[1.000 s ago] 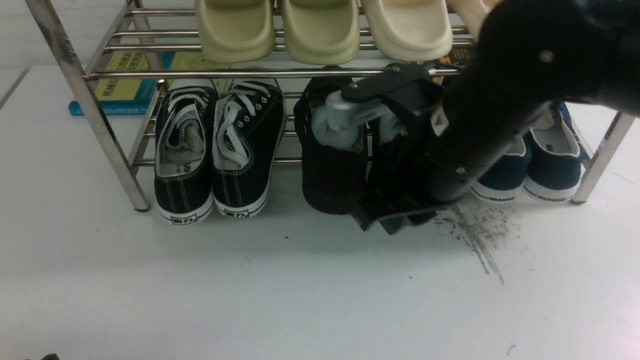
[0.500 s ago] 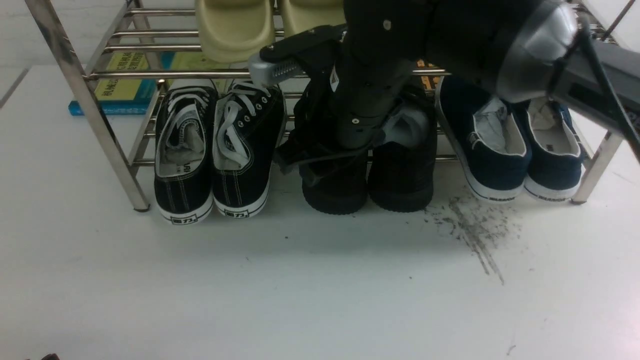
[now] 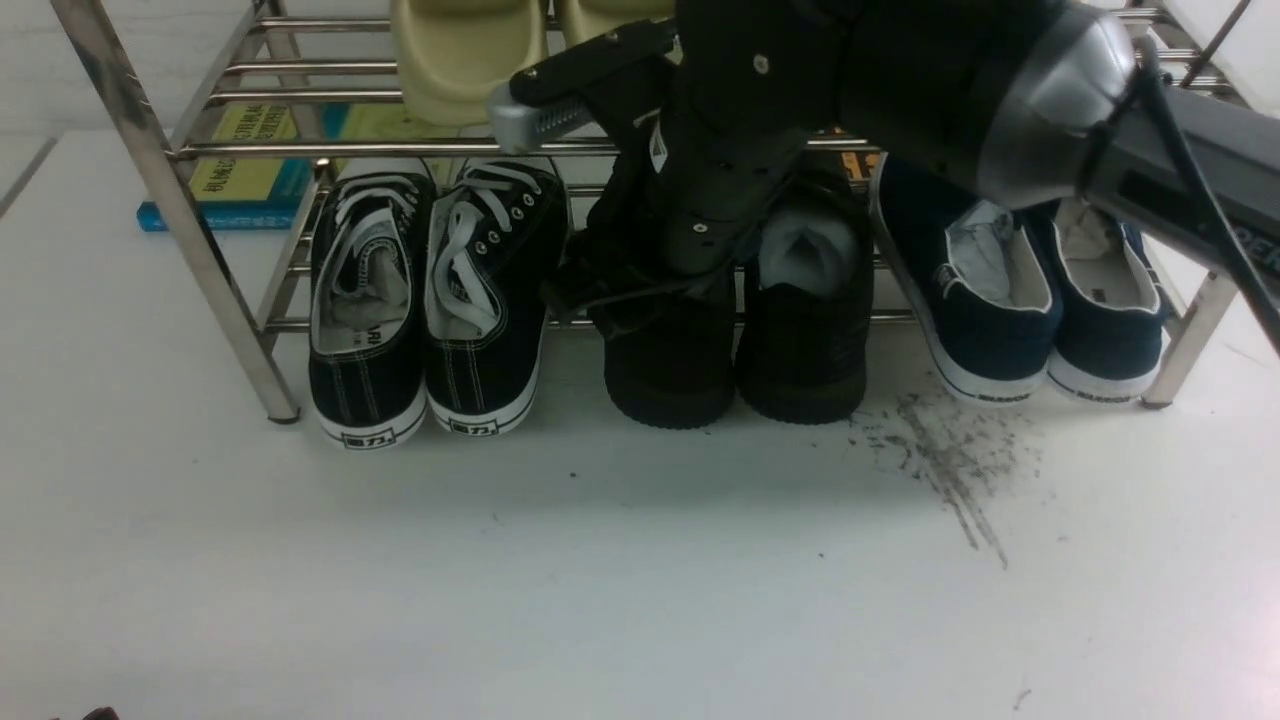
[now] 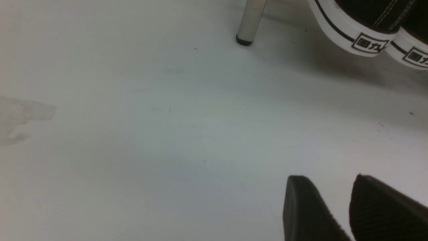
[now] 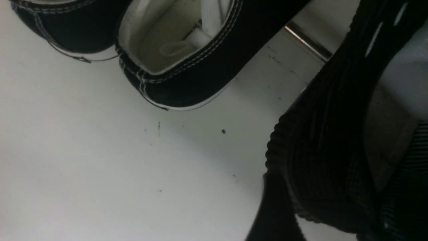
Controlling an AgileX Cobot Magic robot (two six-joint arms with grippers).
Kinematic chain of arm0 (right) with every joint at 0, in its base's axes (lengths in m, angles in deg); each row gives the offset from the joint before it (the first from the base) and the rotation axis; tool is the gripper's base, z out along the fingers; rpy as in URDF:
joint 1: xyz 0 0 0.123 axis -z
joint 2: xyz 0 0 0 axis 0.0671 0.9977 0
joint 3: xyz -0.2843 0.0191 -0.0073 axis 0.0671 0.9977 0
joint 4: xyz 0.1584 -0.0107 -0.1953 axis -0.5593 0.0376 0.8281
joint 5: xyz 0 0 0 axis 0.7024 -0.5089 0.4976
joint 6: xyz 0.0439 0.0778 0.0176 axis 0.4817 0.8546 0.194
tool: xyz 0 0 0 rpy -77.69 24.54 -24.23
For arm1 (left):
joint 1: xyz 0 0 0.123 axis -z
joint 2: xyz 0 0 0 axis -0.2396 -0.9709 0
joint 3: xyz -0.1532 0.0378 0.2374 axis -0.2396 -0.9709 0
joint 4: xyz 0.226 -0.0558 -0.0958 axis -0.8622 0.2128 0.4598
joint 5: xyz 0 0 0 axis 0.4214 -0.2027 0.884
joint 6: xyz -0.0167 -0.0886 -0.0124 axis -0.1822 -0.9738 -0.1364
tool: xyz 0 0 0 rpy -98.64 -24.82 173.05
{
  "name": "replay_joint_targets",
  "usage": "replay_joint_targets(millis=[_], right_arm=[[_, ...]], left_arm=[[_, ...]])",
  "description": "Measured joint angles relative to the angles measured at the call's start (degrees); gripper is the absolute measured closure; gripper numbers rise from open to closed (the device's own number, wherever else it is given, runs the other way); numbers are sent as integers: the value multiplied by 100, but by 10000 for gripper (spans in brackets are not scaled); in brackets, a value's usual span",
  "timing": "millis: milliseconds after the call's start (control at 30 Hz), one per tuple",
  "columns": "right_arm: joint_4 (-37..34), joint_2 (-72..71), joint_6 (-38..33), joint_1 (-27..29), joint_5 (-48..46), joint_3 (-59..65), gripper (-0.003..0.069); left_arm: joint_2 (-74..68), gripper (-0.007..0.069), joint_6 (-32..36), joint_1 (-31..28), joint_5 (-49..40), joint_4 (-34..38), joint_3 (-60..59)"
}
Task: Take the shoes off the shelf with your hand on the white table.
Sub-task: 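Reach toward the shoe rack and grasp a shoe on it with the right gripper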
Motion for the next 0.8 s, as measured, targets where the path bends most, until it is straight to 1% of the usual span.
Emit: replay_joint_targets(millis=[133, 233, 433, 567, 733, 800], right_arm=[[114, 0, -19, 0, 157, 0, 120], [121, 33, -19, 0, 278, 0, 102], [262, 364, -19, 0, 503, -4, 99], [652, 720, -19, 0, 612, -4, 99], [918, 895, 73, 0, 725, -4, 99], [981, 972, 114, 0, 784, -4, 119]], left_arm=[[0, 384, 0, 0, 0, 0, 0], [0, 384, 0, 0, 0, 0, 0], [0, 384, 0, 0, 0, 0, 0], [0, 384, 0, 0, 0, 0, 0], [0, 384, 0, 0, 0, 0, 0], [0, 384, 0, 0, 0, 0, 0]])
